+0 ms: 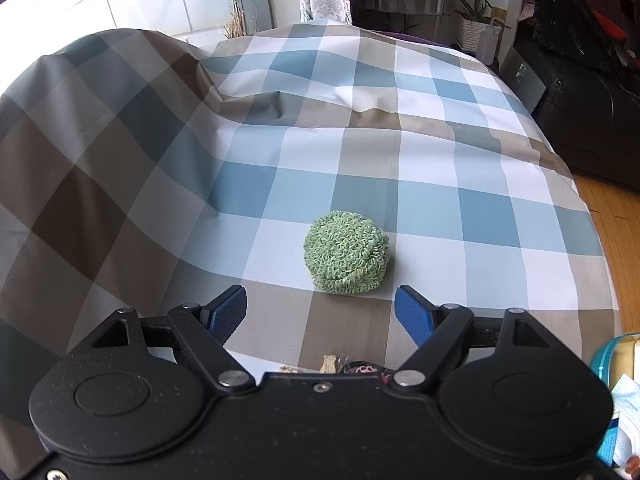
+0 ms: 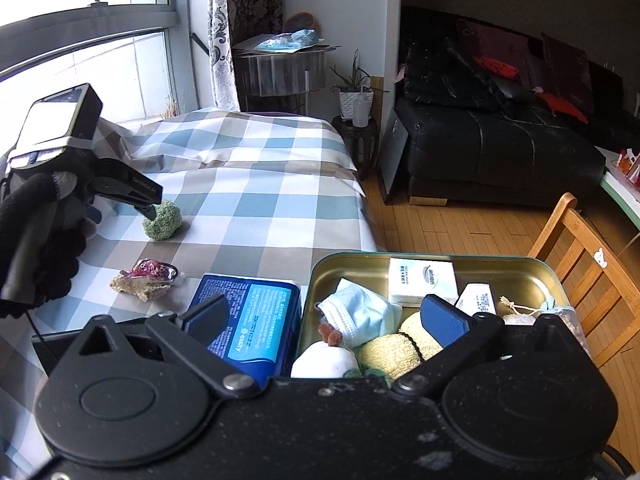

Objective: Organize soft objects
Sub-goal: 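Grasp the green knitted ball with the left gripper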

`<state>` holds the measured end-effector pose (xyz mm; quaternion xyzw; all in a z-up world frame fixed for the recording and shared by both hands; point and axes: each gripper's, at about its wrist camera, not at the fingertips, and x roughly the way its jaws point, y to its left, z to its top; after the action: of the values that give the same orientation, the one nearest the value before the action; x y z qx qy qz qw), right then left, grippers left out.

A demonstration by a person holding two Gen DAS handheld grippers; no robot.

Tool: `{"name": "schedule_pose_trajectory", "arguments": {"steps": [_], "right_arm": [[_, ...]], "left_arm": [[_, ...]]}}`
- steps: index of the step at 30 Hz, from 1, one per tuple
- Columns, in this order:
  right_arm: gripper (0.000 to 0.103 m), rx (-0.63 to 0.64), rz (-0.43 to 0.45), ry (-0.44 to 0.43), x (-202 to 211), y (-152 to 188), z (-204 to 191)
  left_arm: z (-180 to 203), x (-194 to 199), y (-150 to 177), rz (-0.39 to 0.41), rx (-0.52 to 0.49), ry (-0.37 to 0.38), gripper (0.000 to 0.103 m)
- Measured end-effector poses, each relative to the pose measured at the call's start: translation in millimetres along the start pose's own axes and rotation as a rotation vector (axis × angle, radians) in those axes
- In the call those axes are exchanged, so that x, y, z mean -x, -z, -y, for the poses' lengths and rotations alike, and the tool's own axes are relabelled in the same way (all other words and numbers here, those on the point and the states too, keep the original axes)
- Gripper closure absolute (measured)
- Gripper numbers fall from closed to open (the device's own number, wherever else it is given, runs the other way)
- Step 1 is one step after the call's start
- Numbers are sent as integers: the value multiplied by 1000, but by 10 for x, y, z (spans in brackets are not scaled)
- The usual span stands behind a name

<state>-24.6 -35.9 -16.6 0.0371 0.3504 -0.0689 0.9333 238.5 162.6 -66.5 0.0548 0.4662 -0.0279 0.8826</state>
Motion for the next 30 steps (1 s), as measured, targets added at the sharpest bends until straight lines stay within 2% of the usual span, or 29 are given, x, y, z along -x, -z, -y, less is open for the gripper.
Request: {"name": "schedule_pose_trajectory", "arguments": {"steps": [6,16,21,23,24,25,26,30], "right_arm": [[2,26,-39,-46,-39,-11,-64],[2,72,-51,-52,-64,3,-148],[2,72,-57,-52,-84,2,-155],[2,75,-59,-55,-89,6,-167],[2,77,-60,-56,-91,8,-174],[2,81,-60,-57,-93,12,-181],[2,85,-60,-59,-98,15,-189],[2,96,-57,-67,-105,29,-214]], "left_arm": [[81,-209,-98,-17,-8,-4,26],[137,-537,-176,-55,-10,-54,25],[140,-624,-186,-71,-26,-36,24],[147,-639,-192,-72,-41,-22,25],[147,-648,-197,-75,-46,-12,30],[140,-651,-202,-79,-48,5,41],[130,-652,-212,-89,-48,27,46],[60,-550,-211,-75,-67,47,47]]}}
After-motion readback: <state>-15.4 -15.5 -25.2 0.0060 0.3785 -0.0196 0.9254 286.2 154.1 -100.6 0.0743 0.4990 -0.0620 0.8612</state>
